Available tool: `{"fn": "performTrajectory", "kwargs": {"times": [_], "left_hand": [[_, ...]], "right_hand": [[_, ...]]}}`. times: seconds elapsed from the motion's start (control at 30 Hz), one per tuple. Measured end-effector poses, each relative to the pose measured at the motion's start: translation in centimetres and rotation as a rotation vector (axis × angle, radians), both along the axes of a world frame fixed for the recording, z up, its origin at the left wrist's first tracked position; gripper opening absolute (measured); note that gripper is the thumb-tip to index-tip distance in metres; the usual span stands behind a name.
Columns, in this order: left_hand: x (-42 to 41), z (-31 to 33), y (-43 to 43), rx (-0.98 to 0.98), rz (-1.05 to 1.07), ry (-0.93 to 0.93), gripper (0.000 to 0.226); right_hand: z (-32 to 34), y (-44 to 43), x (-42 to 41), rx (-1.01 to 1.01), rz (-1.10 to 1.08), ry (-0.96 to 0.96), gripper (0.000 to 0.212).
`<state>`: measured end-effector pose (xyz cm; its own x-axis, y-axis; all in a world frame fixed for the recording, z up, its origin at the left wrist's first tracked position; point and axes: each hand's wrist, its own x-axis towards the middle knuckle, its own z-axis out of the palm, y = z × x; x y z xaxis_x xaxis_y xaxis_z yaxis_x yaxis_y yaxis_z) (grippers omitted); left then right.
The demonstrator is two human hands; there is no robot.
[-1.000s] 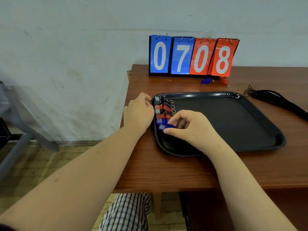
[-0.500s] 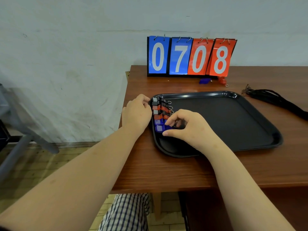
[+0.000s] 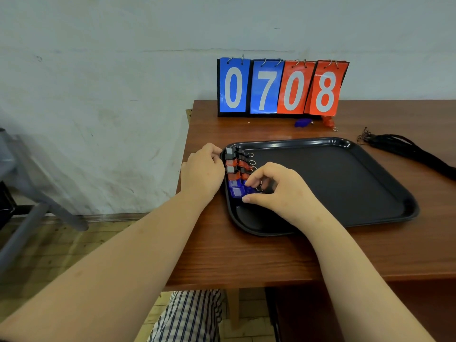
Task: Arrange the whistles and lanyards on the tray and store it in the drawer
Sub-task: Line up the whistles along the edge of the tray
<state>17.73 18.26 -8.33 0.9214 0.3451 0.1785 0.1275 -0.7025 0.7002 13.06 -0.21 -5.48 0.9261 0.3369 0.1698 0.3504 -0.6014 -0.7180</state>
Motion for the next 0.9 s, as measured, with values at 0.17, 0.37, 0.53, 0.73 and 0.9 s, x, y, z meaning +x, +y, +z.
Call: {"fn": "performTrajectory", "kwargs": {"times": [0.17, 0.37, 0.53, 0.73, 0.9], "left_hand": [[0.0, 0.0, -0.1, -0.029, 0.013, -0.003, 0.027], [-0.1, 0.3, -0.3, -0.094, 0.01, 0.018, 0.033], [-0.4, 0.3, -0.3, -0.173, -0.036, 0.04, 0.042], [-0.7, 0.7, -0.4, -0.188, -0.092, 0.042, 0.038], [-0.4, 0.5, -0.3, -0.114, -0.075, 0.037, 0.031]], "right_hand": [[0.0, 0.0, -0.1, -0.002, 0.0, 0.009, 0.026], [-0.1, 0.0, 0.0, 0.108, -0.032, -0.034, 0.018], [-0.4, 0.3, 0.6, 0.133, -0.122, -0.006, 0.014], [-0.4, 0.9, 1.1, 0.156, -0.196, 0.007, 0.015], [-0.1, 0.5, 1.4, 0.24, -0.271, 0.021, 0.01]]}}
